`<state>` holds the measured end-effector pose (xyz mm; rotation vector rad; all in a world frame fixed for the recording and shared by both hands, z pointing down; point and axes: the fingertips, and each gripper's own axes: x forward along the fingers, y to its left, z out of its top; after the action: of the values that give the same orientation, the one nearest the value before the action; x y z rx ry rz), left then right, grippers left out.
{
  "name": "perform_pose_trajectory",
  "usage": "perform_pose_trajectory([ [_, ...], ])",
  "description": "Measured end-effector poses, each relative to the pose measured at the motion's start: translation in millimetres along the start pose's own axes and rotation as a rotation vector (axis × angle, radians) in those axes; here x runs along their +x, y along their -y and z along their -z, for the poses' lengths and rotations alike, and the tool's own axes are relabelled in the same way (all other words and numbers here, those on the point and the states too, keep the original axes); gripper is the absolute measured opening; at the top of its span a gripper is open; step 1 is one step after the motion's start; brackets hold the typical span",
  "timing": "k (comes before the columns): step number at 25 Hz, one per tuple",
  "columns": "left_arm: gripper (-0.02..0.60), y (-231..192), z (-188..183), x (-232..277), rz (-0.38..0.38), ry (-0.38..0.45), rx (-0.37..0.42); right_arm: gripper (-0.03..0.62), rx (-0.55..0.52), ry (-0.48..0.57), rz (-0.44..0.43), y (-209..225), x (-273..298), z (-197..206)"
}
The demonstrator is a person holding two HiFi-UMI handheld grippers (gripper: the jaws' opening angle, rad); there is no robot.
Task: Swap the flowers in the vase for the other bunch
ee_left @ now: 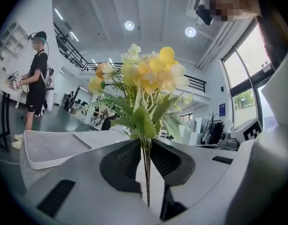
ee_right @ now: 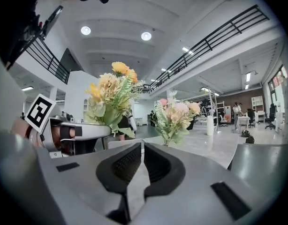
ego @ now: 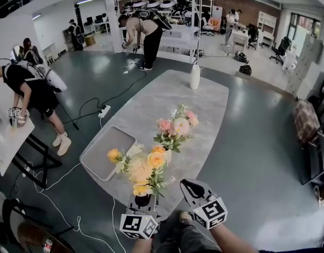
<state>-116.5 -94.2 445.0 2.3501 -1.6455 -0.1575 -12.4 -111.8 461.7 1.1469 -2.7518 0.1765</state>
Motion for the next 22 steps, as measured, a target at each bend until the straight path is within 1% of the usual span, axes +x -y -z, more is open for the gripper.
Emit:
perform_pose_trajectory([
  [5,0.072,4.8,-4.4,-18.3,0.019,0.005,0.004,0.035,-0.01,0.008,-0.004,-20.6,-10.4,-4.6],
  [14,0.072,29.7,-4.4,-46.7,0.049,0.013,0.003,0.035,-0.011,0.038,0.02,-37.9,-42.5,-12.4],
  [18,0.072,38.5,-2.6,-62.6,0.064,0.012,0.011,0.035,-0.008,0.048,0.031,-49.2,-57.6,-11.4],
  [22,0.072,46.3,2.5,-74.1,0.06,0.021,0.001,0.035,-0.005,0.054,0.028,-56.3,-72.4,-7.2],
])
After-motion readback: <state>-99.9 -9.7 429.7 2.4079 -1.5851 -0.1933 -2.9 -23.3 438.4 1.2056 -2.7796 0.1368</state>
